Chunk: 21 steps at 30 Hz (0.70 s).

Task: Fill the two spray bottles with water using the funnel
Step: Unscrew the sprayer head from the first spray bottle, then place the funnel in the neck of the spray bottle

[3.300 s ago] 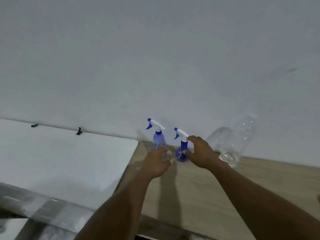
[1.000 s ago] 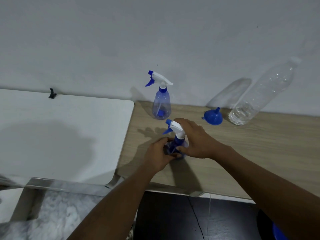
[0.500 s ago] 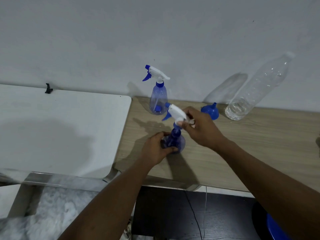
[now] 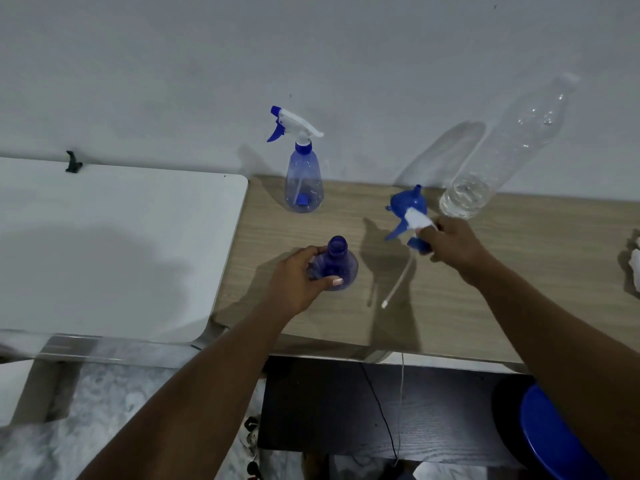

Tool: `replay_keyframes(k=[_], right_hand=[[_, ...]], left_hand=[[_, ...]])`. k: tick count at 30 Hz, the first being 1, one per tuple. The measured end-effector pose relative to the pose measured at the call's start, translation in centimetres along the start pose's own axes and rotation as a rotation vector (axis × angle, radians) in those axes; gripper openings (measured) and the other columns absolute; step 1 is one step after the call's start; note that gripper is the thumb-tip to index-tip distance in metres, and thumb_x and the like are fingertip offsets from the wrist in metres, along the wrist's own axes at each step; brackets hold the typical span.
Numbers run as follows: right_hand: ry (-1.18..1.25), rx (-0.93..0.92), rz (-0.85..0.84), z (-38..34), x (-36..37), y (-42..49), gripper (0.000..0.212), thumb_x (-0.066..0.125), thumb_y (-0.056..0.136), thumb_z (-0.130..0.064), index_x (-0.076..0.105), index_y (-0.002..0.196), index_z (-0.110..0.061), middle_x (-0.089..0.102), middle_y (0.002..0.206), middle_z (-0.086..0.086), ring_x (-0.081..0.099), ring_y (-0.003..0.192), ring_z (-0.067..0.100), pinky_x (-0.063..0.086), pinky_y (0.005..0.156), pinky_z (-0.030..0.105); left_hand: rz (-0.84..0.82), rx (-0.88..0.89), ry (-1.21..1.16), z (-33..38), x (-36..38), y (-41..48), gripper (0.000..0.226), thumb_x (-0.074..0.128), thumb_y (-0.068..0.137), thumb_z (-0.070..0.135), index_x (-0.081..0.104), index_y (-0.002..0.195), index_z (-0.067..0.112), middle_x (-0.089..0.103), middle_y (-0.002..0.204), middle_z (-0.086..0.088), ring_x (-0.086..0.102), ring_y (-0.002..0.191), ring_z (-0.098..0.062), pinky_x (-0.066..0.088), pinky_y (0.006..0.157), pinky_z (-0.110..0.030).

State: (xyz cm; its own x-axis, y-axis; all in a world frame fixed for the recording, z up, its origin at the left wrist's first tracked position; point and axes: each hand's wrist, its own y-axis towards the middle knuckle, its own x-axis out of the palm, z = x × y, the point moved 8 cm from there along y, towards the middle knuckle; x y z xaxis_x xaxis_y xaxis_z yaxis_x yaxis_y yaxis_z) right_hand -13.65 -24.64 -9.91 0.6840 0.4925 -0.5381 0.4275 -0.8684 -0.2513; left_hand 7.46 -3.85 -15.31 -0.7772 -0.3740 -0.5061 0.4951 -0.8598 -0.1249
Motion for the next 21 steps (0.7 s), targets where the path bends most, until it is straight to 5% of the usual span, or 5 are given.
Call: replay_keyframes(k=[5, 9, 14, 18, 21], right_hand=[[-0.149, 0.165, -0.030, 6.5, 2.3, 0.3, 0.023, 0.061, 0.092, -0.027, 0.070, 0.088, -0.006, 0.069, 0.082, 0.014, 0.061, 0.074, 0.026, 0.050, 0.068, 0.038], [-0.565, 0.047, 0.026, 5.4, 2.1, 0.9, 0.042, 0.051, 0.091, -0.048, 0.068, 0.091, -0.009, 0.067, 0.097, 0.013, 0.058, 0.088, 0.028, 0.043, 0.072, 0.035], [-0.692, -0.195, 0.211, -1.1, 0.9, 3.9, 0.054, 0.067, 0.087, -0.029, 0.051, 0.135, -0.008, 0.051, 0.132, 0.022, 0.047, 0.121, 0.044, 0.045, 0.094, 0.051], [-0.761, -0.206, 0.090, -3.2, 2.0, 9.1, 0.071, 0.069, 0.086, -0.030, 0.039, 0.148, -0.013, 0.035, 0.152, 0.019, 0.034, 0.138, 0.044, 0.041, 0.102, 0.056], [-0.866, -0.118, -0.055, -2.2, 3.5, 11.7, 0.065, 0.070, 0.084, -0.033, 0.045, 0.140, -0.010, 0.039, 0.140, 0.020, 0.046, 0.127, 0.045, 0.048, 0.100, 0.054]], left_hand=[[0.003, -0.013, 0.013, 0.3, -0.1, -0.2, 0.069, 0.089, 0.069, 0.037, 0.059, 0.129, 0.025, 0.064, 0.116, 0.007, 0.063, 0.097, -0.005, 0.043, 0.070, -0.003], [-0.002, -0.016, 0.033, 0.3, -0.3, -0.1, 0.068, 0.088, 0.070, 0.035, 0.059, 0.131, 0.023, 0.062, 0.115, 0.008, 0.060, 0.094, -0.004, 0.041, 0.067, 0.003], [-0.013, -0.021, 0.030, 0.5, -0.2, -0.1, 0.067, 0.088, 0.069, 0.038, 0.059, 0.128, 0.027, 0.064, 0.114, 0.009, 0.062, 0.099, -0.006, 0.045, 0.076, -0.009], [-0.001, -0.021, 0.022, 0.5, -0.1, -0.2, 0.065, 0.089, 0.069, 0.037, 0.059, 0.126, 0.028, 0.065, 0.112, 0.010, 0.063, 0.102, -0.008, 0.048, 0.082, -0.017], [0.004, -0.014, 0.050, 0.6, -0.1, -0.1, 0.066, 0.088, 0.069, 0.038, 0.059, 0.127, 0.028, 0.066, 0.113, 0.011, 0.063, 0.103, -0.007, 0.052, 0.090, -0.025]])
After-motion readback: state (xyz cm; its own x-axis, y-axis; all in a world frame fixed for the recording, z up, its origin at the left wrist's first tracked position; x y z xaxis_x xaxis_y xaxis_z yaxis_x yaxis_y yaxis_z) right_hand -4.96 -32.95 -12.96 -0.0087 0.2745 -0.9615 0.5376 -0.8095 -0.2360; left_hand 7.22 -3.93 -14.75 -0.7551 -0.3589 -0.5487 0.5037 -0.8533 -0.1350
